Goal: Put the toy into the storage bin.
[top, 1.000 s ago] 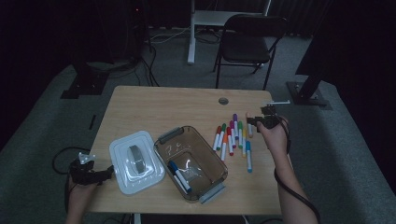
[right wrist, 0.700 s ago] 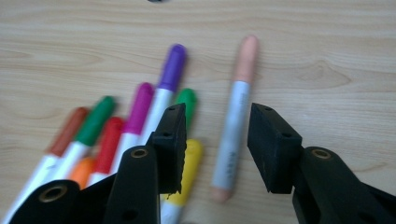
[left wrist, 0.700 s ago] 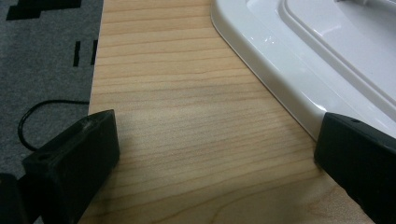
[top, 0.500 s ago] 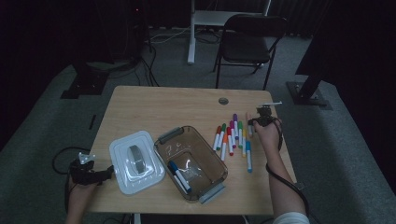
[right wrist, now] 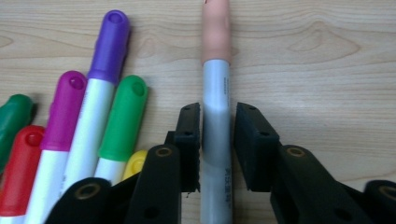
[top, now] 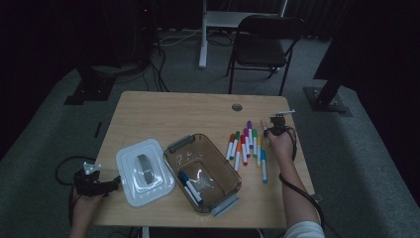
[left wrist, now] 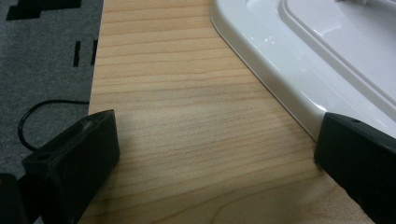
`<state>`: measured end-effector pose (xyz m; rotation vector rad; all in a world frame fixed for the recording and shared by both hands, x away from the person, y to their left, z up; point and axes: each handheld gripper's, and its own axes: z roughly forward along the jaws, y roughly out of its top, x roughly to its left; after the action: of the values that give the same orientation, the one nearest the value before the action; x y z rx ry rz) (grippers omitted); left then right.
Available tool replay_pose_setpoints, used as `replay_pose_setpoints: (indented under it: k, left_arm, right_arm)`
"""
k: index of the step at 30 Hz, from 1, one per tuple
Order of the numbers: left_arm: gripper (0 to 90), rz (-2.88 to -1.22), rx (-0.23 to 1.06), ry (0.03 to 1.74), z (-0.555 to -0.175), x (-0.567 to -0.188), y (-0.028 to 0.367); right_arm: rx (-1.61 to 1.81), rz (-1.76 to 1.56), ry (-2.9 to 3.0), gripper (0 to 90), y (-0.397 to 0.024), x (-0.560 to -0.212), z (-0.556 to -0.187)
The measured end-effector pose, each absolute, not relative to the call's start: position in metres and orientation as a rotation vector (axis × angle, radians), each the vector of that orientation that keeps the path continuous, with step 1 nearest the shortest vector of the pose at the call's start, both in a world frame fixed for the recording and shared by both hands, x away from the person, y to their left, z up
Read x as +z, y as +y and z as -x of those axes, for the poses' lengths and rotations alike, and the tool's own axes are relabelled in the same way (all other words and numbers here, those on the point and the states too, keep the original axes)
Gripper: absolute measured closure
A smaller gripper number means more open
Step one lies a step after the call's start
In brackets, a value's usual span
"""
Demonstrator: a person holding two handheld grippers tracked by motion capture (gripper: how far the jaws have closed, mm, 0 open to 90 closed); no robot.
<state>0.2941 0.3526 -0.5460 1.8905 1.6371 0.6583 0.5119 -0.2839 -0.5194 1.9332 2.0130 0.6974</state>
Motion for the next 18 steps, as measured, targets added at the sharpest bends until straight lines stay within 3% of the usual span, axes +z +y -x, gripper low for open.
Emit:
replay_pose_setpoints:
  k: [9, 18]
  left_arm:
    - [0.6, -1.891, 0.659, 1.637, -0.294, -0.546, 0.353]
    - [0.7, -1.891, 0.658, 1.637, -0.294, -0.546, 0.353]
  right_arm:
    - [0.746, -1.985, 1.907, 76.8, -0.293, -0.517, -0.506]
    - [0.848, -1.987, 1.902, 76.8, -0.3, -0.491, -0.493]
